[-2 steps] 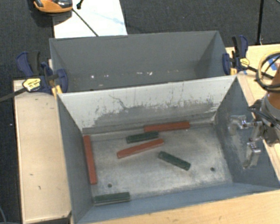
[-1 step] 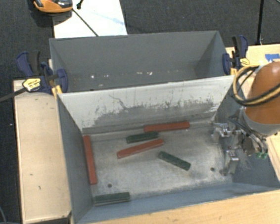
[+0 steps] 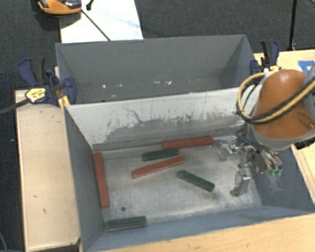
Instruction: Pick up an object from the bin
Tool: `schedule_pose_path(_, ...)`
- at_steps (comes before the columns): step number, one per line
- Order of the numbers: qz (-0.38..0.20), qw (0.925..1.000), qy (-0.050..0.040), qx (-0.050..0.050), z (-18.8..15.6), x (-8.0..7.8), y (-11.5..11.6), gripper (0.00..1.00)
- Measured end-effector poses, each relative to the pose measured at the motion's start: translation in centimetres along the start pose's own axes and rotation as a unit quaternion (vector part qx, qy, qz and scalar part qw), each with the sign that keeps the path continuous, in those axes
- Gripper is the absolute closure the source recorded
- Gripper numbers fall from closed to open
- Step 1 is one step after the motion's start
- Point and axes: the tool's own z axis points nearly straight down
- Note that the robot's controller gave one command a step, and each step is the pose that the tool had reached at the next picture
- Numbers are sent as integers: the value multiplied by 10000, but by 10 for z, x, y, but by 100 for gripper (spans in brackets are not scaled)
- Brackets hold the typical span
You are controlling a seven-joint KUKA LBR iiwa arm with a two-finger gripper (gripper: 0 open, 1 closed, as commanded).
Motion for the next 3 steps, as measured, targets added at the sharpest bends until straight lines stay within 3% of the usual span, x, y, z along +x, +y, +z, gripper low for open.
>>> schedule_pose_path(1,-853,9964,-1,-2,27,10,49,0)
schedule_pose_path(2,-910,9958,7,-6,33,14,58,0)
schedule_pose_path(3,-2190,9757,15,-7,65,27,-16,100)
